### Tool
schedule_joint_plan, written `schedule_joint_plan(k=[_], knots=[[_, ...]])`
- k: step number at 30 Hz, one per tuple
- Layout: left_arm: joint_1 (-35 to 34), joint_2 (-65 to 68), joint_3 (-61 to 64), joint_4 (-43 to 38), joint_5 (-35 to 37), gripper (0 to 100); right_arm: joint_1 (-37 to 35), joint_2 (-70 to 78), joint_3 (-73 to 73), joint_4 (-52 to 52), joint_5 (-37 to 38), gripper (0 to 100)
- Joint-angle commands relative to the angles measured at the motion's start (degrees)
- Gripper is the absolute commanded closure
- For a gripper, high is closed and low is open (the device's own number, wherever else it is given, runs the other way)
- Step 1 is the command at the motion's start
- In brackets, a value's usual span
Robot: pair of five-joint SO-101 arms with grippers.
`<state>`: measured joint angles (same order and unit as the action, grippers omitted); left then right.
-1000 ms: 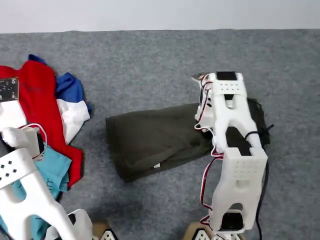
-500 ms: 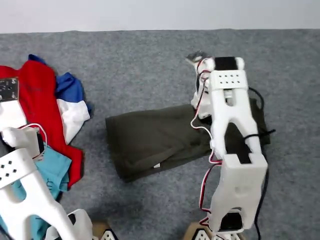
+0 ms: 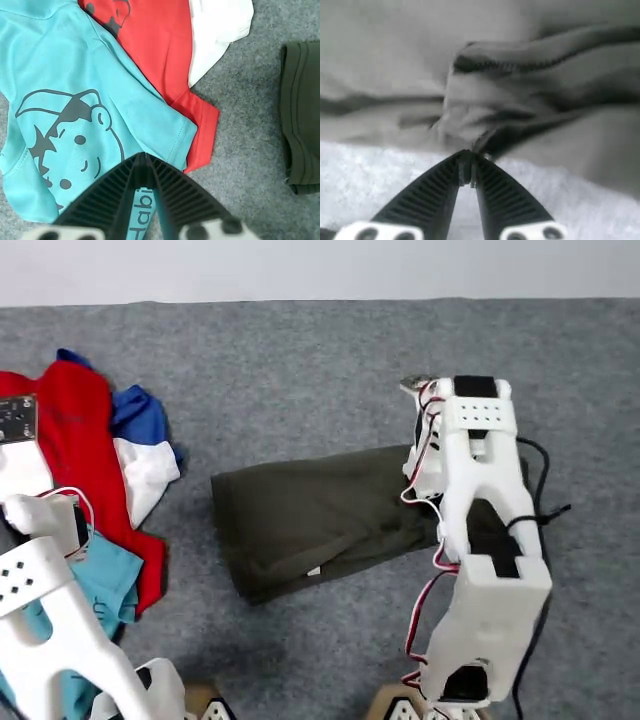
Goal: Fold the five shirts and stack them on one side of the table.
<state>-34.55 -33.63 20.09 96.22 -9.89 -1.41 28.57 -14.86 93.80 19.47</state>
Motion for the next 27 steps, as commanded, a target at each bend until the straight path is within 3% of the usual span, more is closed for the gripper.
schedule_joint_plan(k=[1,7,17,27], knots=[[0.0,-1.1,-0.2,-0.7,-0.4,100,0.2,2.6,-0.6,-3.3,-0.3,98.8],[0.0,-1.3,-0.2,-0.4,-2.3,100,-0.7,4.0,-1.1,-4.4,-0.4,98.8],[0.0,-1.4,-0.1,-0.5,-2.1,100,-6.9,-2.1,-12.1,6.2,-0.5,98.8],[-0.2,-1.4,-0.1,-0.4,-2.1,100,-21.8,-4.1,-16.0,7.5,-7.1,98.3]])
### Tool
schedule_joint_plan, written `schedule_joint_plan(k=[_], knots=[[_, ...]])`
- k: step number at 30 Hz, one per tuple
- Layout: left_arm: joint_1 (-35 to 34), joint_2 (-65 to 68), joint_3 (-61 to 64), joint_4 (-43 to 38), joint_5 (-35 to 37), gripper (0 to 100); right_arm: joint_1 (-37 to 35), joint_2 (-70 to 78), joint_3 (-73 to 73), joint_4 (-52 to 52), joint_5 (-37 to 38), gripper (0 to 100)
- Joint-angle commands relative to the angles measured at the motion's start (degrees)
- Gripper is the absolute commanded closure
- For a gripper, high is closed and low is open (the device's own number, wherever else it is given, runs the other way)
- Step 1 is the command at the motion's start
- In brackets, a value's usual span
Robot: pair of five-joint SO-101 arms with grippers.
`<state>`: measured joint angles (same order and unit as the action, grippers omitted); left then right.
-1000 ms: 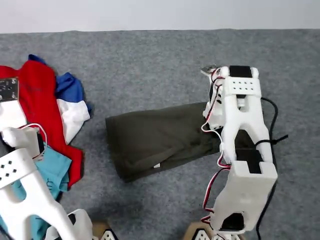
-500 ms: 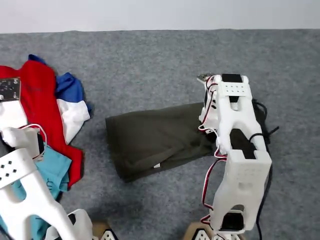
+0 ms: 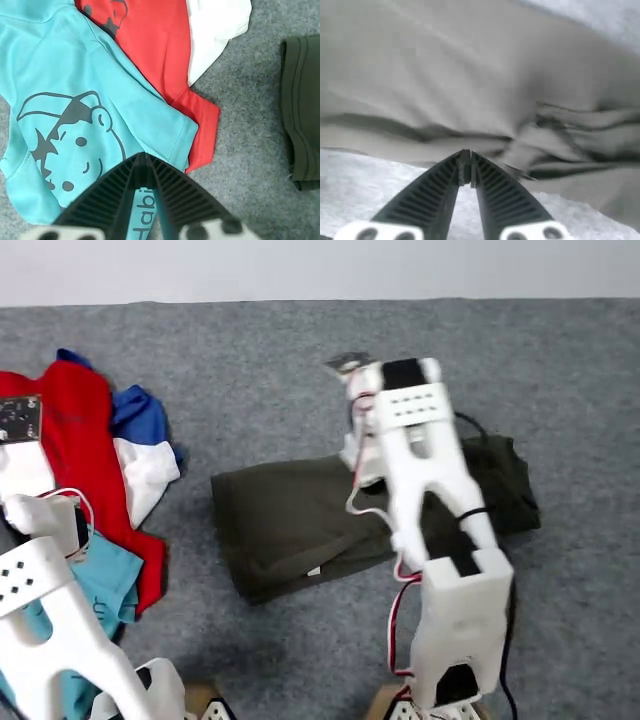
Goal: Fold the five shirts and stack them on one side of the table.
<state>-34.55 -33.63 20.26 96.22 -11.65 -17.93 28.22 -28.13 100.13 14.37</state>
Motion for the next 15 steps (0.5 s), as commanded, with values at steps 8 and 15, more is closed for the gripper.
schedule_joint_plan(k=[8,15], knots=[[-0.4,-1.5,-0.3,-0.4,-0.4,100,-16.0,-3.6,-2.8,-2.3,-12.0,78.1],[-7.3,-1.4,1.3,-1.2,-0.4,100,-23.6,-2.1,-3.0,-5.8,-18.8,77.5]])
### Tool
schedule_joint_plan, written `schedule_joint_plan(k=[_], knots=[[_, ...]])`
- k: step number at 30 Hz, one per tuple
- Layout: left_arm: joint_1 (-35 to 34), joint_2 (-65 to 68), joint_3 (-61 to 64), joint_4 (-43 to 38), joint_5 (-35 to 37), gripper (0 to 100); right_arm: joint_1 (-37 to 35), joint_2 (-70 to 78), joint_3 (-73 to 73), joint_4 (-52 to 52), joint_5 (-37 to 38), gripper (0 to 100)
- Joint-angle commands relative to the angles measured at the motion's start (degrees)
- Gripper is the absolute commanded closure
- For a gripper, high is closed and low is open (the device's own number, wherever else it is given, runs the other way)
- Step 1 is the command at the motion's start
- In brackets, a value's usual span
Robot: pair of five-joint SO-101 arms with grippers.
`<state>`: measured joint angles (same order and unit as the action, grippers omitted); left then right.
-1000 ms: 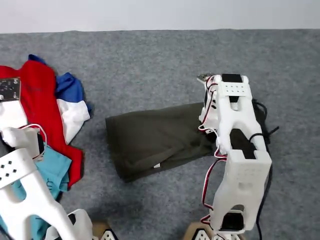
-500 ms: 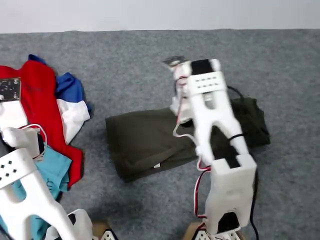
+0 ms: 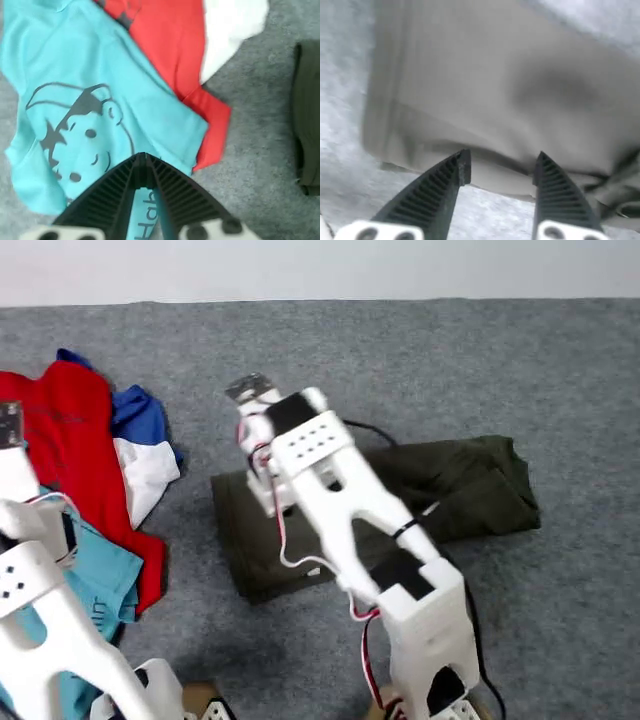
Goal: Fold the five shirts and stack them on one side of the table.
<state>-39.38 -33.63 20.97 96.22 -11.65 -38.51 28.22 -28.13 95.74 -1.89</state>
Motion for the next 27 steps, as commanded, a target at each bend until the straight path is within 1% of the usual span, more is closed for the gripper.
schedule_joint_plan(k=[1,6,11,20,27], knots=[[-3.1,-1.4,1.5,-1.7,-0.5,100,-4.3,-1.5,-3.4,-1.7,-3.3,77.5],[-5.5,-1.5,5.4,-2.4,-0.6,100,-9.5,2.7,-9.1,-2.0,-6.7,77.3],[-7.4,-1.5,6.1,-2.4,-0.7,100,-13.1,11.2,-18.2,-2.0,-8.4,77.3],[-7.6,-1.5,6.1,-2.4,-0.7,100,-14.2,27.2,-35.2,0.4,-8.4,77.3],[-7.6,-1.5,6.1,-2.4,-0.7,100,-15.7,34.3,-41.7,1.9,-8.3,77.4]])
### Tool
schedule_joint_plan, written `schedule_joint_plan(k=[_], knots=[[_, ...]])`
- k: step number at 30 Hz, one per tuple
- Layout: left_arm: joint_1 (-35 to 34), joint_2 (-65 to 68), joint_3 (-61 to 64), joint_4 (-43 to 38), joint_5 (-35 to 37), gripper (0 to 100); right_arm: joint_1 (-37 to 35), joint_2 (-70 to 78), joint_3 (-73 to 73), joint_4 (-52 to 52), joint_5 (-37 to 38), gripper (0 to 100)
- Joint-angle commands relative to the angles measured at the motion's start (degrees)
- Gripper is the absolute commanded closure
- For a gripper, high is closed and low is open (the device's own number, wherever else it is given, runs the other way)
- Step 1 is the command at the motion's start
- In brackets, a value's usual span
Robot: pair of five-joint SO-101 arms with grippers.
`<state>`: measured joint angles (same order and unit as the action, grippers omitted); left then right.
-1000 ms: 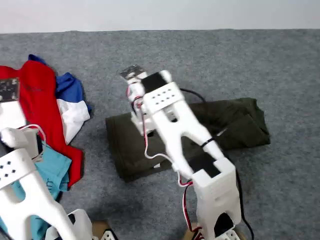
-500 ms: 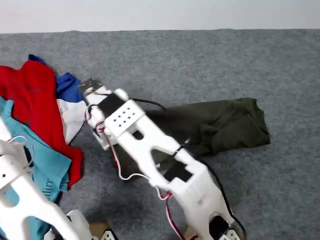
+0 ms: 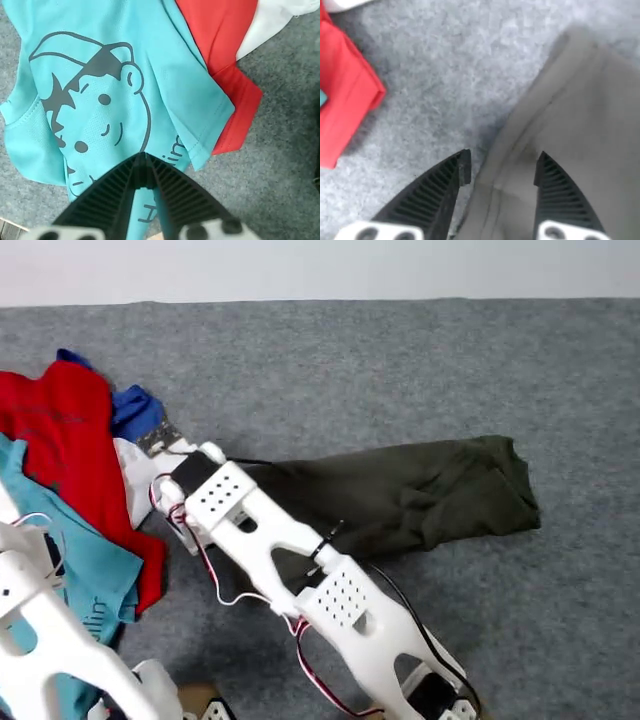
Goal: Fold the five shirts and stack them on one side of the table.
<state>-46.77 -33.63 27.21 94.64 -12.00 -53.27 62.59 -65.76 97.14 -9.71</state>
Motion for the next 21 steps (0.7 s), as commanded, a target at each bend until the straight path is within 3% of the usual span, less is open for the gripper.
schedule_joint_plan(k=[1,11,21], knots=[[-0.2,-1.5,-0.1,-0.8,-0.4,100,-1.0,0.6,-4.3,0.5,-0.4,77.5],[-0.2,-1.5,-0.1,-0.8,-0.4,100,1.5,4.1,-4.3,4.7,-0.2,77.9],[-0.1,-1.5,-0.1,-0.8,-0.4,100,4.2,6.2,-4.3,4.7,3.5,89.6]])
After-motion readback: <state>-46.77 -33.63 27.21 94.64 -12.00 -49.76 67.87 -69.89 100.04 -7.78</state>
